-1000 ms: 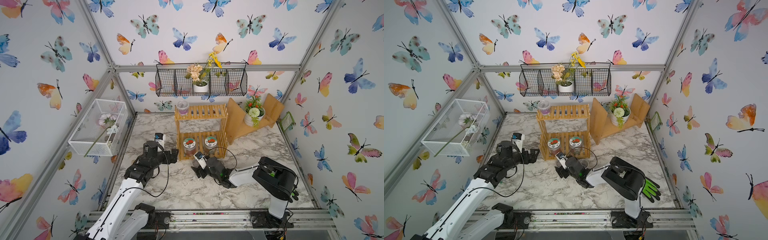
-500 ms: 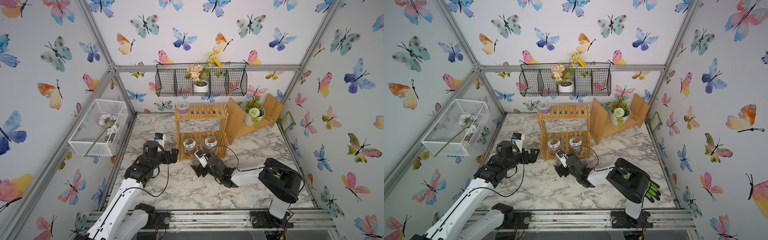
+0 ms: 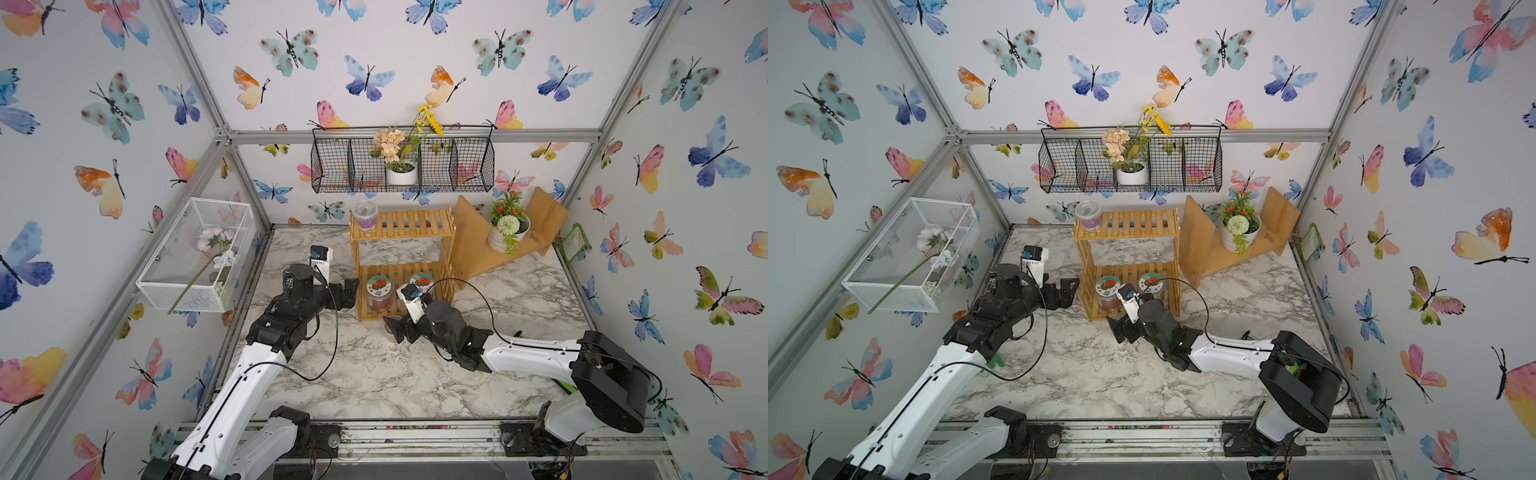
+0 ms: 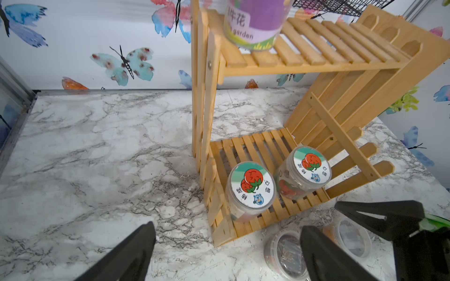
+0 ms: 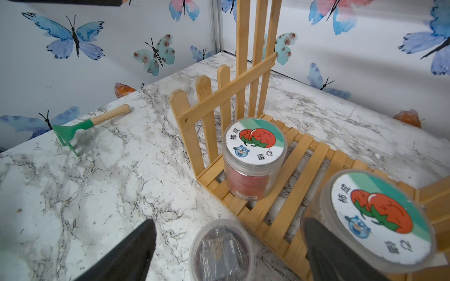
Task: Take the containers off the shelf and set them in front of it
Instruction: 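Place the container at the center of the board, then pick up a container from the shelf.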
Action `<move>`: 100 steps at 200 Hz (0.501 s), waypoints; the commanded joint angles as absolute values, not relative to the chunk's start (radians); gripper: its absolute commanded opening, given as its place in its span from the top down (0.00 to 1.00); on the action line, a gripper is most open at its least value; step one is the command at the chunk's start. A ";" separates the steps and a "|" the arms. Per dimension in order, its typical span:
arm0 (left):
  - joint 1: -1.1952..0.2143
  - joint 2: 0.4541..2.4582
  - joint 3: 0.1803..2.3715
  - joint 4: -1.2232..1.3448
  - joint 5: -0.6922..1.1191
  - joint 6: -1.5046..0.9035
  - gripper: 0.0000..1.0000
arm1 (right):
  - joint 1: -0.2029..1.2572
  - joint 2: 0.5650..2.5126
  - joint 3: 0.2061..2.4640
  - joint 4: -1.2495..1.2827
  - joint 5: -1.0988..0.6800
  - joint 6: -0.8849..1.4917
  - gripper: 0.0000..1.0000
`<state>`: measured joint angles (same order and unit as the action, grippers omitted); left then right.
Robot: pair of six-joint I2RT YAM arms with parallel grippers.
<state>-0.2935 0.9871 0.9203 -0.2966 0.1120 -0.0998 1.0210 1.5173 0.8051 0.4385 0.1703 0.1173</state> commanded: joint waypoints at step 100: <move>-0.288 1.290 1.244 -0.154 0.238 0.054 0.01 | 0.794 1.230 0.937 0.041 -0.079 0.190 0.00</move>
<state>-0.2935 1.2522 1.1767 -0.1917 0.1711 0.0128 0.8581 1.2659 0.8917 0.1448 0.0544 0.1669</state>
